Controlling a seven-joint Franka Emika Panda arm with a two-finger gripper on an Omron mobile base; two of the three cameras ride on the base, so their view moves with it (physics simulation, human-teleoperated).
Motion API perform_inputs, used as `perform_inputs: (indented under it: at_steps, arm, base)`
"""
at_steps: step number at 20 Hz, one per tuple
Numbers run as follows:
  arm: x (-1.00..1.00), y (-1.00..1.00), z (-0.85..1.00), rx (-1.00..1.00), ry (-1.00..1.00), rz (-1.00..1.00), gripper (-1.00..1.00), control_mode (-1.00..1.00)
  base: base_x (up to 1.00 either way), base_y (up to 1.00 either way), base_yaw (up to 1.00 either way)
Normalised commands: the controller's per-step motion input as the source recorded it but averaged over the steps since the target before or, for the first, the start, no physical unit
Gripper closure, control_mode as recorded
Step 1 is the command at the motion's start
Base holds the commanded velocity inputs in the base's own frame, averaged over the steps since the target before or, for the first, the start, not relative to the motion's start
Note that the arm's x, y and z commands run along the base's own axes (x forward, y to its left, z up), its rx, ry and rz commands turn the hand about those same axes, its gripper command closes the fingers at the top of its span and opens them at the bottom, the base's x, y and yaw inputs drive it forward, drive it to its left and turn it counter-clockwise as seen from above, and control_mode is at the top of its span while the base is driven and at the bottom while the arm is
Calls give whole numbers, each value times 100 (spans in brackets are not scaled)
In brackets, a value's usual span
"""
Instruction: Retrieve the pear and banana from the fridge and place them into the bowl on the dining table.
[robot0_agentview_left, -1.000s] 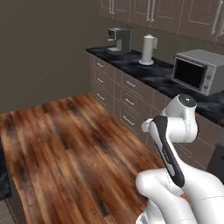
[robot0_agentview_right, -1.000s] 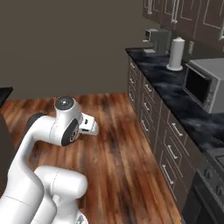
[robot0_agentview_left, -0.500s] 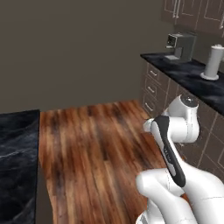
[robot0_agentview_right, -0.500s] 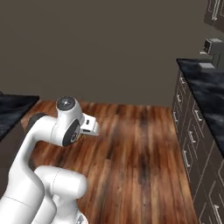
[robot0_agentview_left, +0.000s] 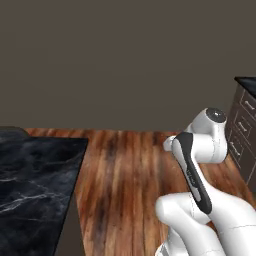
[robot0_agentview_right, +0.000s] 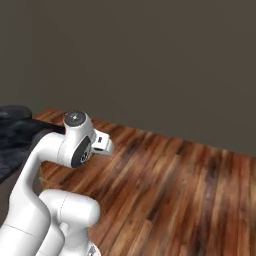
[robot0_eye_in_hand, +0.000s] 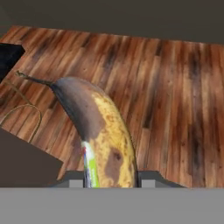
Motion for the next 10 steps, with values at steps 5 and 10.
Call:
perform_inputs:
  at_steps: [5, 10]
  arm:
    - [0, 0, 0, 0, 0, 0, 100, 100]
    - [0, 0, 0, 0, 0, 0, 100, 100]
  base:
    - [100, 0, 42]
    - [100, -1, 47]
